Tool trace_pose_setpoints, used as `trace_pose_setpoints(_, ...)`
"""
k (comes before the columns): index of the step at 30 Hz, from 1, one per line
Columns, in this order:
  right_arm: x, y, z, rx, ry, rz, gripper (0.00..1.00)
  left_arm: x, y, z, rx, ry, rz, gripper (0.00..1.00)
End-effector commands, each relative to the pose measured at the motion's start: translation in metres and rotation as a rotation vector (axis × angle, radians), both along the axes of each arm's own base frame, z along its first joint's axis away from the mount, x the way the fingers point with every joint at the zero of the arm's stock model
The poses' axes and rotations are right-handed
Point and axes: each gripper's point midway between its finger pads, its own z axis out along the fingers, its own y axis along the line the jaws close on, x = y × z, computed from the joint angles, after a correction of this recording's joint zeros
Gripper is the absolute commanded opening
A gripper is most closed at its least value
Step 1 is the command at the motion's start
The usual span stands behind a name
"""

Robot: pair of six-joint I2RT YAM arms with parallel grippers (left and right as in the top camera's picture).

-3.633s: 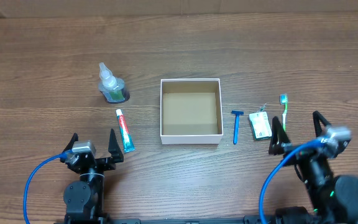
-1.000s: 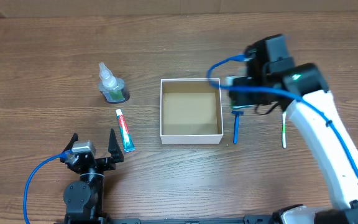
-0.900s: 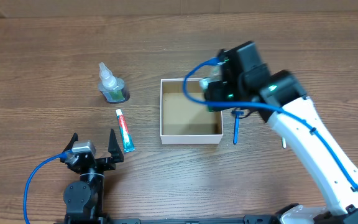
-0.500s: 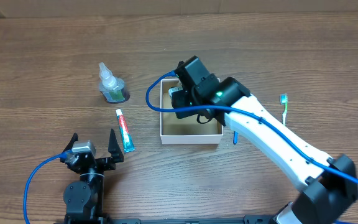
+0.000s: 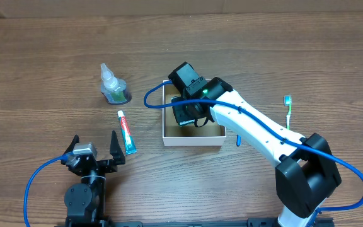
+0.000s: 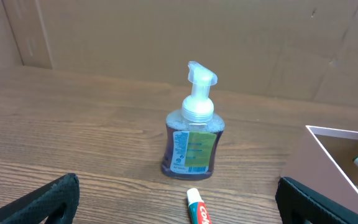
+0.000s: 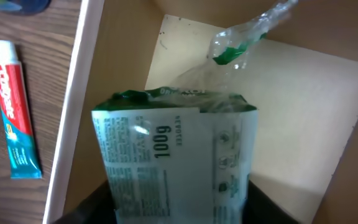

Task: Pack container
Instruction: 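Carry the soap packet with the right gripper into the box and release, then move the right gripper to the green toothbrush and grasp it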

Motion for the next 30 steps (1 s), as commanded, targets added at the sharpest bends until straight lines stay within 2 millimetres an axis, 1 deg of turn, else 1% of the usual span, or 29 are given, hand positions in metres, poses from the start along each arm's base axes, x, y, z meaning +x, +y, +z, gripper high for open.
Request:
trace_pose_setpoints(1, -0.001, 0.005, 0.004, 0.031, 0.004, 0.009, 1.0, 0.0, 0.003, 0.001, -0.009, -0.011, 0.014, 1.0)
trace_pose_setpoints(4, -0.004, 0.012, 0.006, 0.057, 0.012, 0.046, 1.0, 0.0, 0.003, 0.001, -0.009, -0.011, 0.014, 1.0)
trace_pose_setpoints(6, -0.005, 0.012, 0.014, 0.062, 0.014, 0.049, 1.0, 0.0, 0.003, 0.001, -0.009, -0.011, 0.014, 1.0)
trace_pose_setpoints(9, -0.005, 0.005, 0.044, 0.055, -0.027, 0.045, 1.0, 0.0, 0.003, 0.001, -0.009, -0.011, 0.014, 1.0)
trace_pose_setpoints(11, -0.004, -0.012, 0.073, 0.019, -0.075, 0.013, 1.0, 0.0, 0.003, 0.001, -0.009, -0.011, 0.014, 1.0)
trace_pose_setpoints(12, -0.005, -0.022, 0.084, 0.005, -0.093, -0.002, 1.0, 0.0, 0.003, 0.001, -0.009, -0.011, 0.014, 1.0)
trace_pose_setpoints(13, -0.006, -0.034, 0.097, -0.005, -0.111, -0.024, 1.0, 0.0, 0.003, 0.001, -0.009, -0.011, 0.014, 1.0)
trace_pose_setpoints(14, -0.008, -0.05, 0.108, -0.015, -0.122, -0.053, 1.0, 0.0, 0.003, 0.001, -0.009, -0.011, 0.014, 1.0)
trace_pose_setpoints(16, -0.011, -0.078, 0.124, -0.02, -0.131, -0.106, 1.0, 0.0, 0.003, 0.001, -0.009, -0.011, 0.014, 1.0)
trace_pose_setpoints(18, -0.012, -0.112, 0.139, -0.022, -0.135, -0.185, 1.0, 0.0, 0.003, 0.001, -0.009, -0.011, 0.014, 1.0)
trace_pose_setpoints(19, -0.012, -0.134, 0.145, -0.03, -0.137, -0.236, 1.0, 0.0, 0.003, 0.001, -0.009, -0.011, 0.014, 1.0)
trace_pose_setpoints(21, -0.011, -0.187, 0.155, -0.061, -0.143, -0.348, 1.0, 0.0, 0.003, 0.001, -0.009, -0.011, 0.014, 1.0)
trace_pose_setpoints(22, -0.011, -0.208, 0.158, -0.072, -0.143, -0.397, 1.0, 0.0, 0.003, 0.001, -0.009, -0.011, 0.014, 1.0)
trace_pose_setpoints(24, -0.014, -0.259, 0.158, -0.103, -0.121, -0.521, 1.0, 0.0, 0.003, 0.001, -0.009, -0.011, 0.014, 1.0)
trace_pose_setpoints(26, -0.022, -0.314, 0.151, -0.124, -0.077, -0.69, 1.0, 0.0, 0.003, 0.001, -0.009, -0.011, 0.014, 1.0)
trace_pose_setpoints(28, -0.03, -0.349, 0.141, -0.134, -0.049, -0.798, 1.0, 0.0, 0.003, 0.001, -0.009, -0.011, 0.014, 1.0)
trace_pose_setpoints(30, -0.036, -0.369, 0.127, -0.121, -0.02, -0.847, 1.0, 0.0, 0.003, 0.001, -0.009, -0.011, 0.014, 1.0)
